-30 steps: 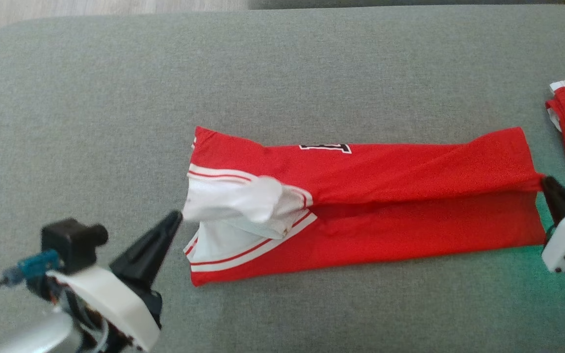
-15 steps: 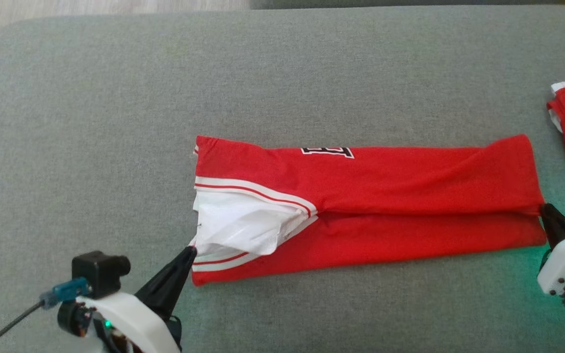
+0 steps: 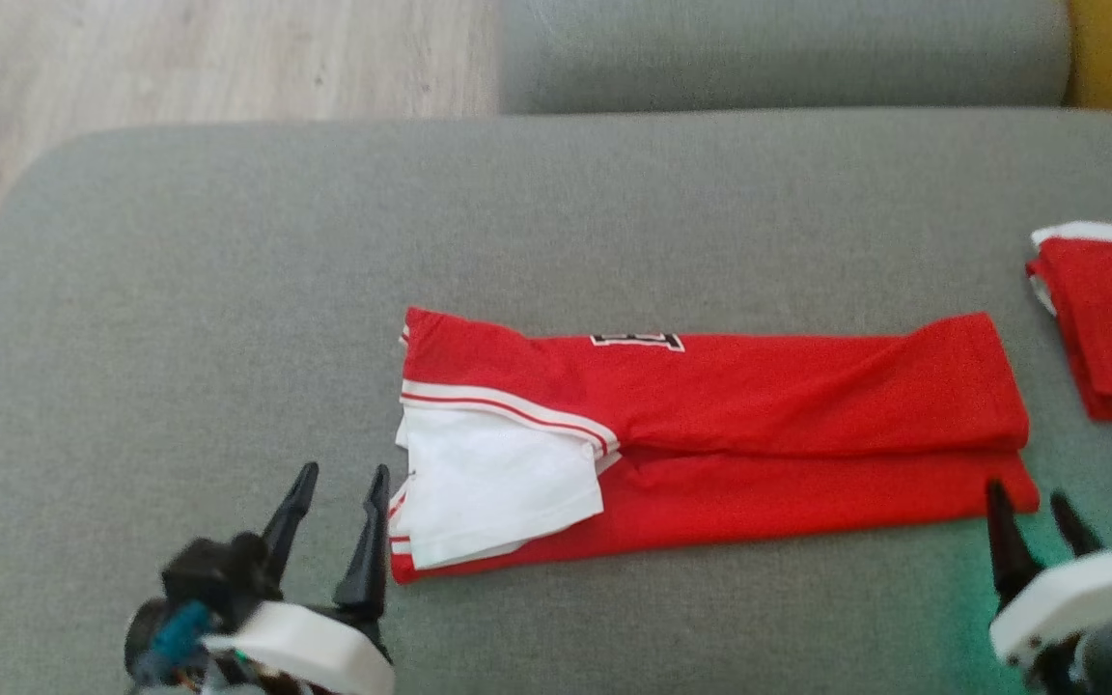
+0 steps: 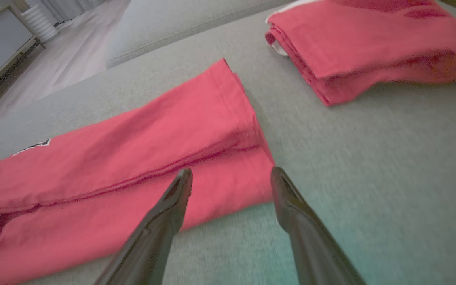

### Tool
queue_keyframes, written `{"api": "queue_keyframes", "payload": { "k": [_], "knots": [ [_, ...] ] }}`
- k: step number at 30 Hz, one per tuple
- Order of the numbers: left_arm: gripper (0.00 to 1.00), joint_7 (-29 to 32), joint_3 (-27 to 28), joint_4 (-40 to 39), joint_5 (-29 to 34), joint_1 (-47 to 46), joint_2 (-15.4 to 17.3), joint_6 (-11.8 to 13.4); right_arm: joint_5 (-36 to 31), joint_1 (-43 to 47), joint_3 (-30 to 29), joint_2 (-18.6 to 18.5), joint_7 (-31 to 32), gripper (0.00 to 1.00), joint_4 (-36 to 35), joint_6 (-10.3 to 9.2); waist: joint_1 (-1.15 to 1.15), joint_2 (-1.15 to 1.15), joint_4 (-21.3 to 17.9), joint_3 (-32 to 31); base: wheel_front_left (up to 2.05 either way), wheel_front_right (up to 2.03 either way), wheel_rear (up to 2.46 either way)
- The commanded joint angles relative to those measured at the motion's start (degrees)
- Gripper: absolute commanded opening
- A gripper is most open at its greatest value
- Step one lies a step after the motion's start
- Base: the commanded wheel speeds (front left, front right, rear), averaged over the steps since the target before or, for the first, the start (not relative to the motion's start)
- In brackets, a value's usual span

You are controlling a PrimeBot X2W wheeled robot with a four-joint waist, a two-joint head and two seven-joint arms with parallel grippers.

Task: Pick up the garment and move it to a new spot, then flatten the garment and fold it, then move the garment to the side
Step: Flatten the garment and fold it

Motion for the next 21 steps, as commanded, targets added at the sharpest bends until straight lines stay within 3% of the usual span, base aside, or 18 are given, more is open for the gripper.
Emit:
{"api": "queue_keyframes", "payload": {
  "k": [1,8,14,21],
  "knots": [
    [1.00,-0.69,3.37,-0.82,3.31,-0.14,-0.31,0.84,0.06,-0.46,0.07,-0.15,-1.05,1.00,-1.15,-0.05,0.01,0.00,1.27,-2.36,0.00,0.00,0.00],
    [1.00,-0.71,7.81,-0.66,18.34,6.99,-8.63,3.81,-2.06,-2.57,-6.26,1.64,-2.11,1.00,3.28,-0.05,0.01,0.00,4.85,-4.13,0.00,0.00,0.00],
    [1.00,-0.71,9.04,-0.19,26.62,10.01,-13.52,1.80,-6.06,-9.38,-15.07,1.86,-1.26,1.00,8.84,-0.05,0.01,0.00,8.49,-2.64,0.00,0.00,0.00],
    [1.00,-0.72,10.47,1.23,30.45,11.01,-16.61,-1.04,-10.58,-15.13,-21.83,1.89,1.51,1.00,16.93,-0.05,0.01,0.00,10.44,-1.05,0.00,0.00,0.00]
  ]
}}
